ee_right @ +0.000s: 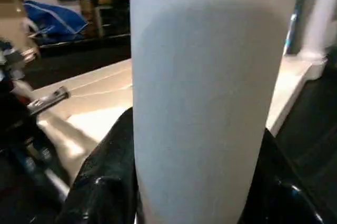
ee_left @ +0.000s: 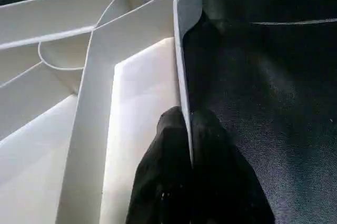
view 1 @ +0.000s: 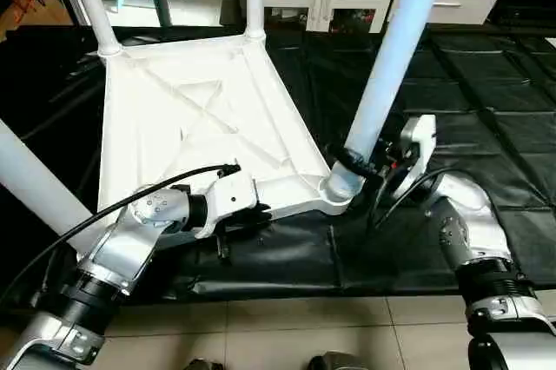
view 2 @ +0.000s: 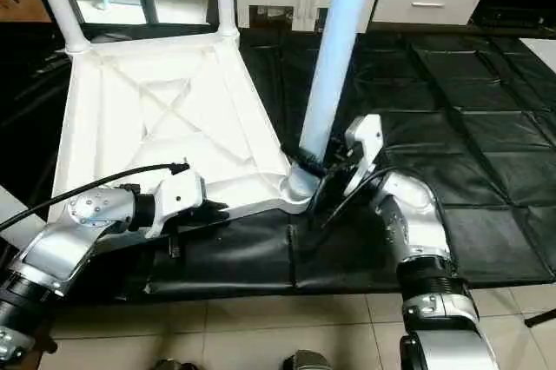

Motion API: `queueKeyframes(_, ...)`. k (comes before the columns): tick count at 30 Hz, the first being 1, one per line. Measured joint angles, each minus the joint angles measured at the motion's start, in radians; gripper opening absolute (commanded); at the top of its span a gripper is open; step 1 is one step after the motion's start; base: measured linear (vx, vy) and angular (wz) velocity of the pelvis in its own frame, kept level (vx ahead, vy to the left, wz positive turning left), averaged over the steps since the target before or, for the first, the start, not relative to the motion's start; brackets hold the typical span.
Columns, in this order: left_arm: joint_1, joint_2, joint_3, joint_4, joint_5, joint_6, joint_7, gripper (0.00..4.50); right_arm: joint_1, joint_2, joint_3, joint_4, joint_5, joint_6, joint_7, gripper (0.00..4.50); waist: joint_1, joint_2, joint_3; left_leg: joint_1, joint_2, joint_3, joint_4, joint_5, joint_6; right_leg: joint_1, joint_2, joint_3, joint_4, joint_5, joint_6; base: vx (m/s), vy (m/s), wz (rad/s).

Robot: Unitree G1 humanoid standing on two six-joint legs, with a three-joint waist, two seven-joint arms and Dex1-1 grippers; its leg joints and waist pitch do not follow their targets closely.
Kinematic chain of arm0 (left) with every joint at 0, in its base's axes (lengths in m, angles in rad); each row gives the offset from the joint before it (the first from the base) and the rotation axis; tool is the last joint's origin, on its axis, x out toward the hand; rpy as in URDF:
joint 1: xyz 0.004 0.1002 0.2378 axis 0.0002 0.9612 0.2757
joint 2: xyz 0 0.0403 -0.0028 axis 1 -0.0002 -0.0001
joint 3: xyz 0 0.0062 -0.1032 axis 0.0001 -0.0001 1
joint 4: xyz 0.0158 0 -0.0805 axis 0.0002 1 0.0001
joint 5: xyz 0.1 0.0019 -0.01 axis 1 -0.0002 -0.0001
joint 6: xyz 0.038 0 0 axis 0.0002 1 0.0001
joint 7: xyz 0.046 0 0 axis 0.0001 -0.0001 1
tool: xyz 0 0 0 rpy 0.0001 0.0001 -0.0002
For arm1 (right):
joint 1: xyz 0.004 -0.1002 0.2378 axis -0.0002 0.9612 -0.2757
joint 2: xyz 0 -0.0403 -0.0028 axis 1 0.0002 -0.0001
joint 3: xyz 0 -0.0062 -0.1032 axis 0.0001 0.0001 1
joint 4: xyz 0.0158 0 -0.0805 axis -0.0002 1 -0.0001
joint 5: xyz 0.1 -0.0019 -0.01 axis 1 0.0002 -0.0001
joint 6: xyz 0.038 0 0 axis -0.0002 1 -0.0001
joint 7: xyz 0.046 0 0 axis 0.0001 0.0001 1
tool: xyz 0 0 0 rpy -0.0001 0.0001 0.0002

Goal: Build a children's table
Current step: Insert table leg to table base

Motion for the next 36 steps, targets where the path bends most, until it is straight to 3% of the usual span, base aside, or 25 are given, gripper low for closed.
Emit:
queueKeyframes(10, 0.014, 0.012, 0.004, -0.028, -0.024, 0.028, -0.023, 0.00, -0.048, 0.000, -0.005, 0.117, -0.008, -0.078, 0.046, 1.86, -0.002, -0.004, -0.001, 0.001, 0.000, 0.000, -0.004, 0.000, 0.000, 0.000, 0.000, 0.000, -0.003, 0.000, 0.000, 0.000, 0.000, 0.00)
queueKeyframes(22, 0.019, 0.018, 0.002, -0.039, -0.022, 0.028, -0.040, 0.00, -0.049, 0.015, 0.011, 0.139, 0.008, -0.060, 0.175, 1.86, -0.001, -0.006, -0.001, 0.001, 0.000, 0.001, -0.007, 0.000, 0.000, 0.001, 0.000, 0.000, -0.008, 0.000, 0.000, 0.000, 0.000, 0.00)
queueKeyframes(36, 0.025, -0.003, 0.002, -0.038, -0.020, 0.020, -0.042, 0.00, -0.023, 0.012, 0.007, 0.138, 0.015, -0.099, 0.196, 1.86, 0.001, -0.010, 0.001, 0.017, -0.001, 0.009, -0.023, 0.000, -0.001, 0.015, -0.001, 0.002, -0.024, 0.000, 0.000, 0.000, 0.000, 0.00)
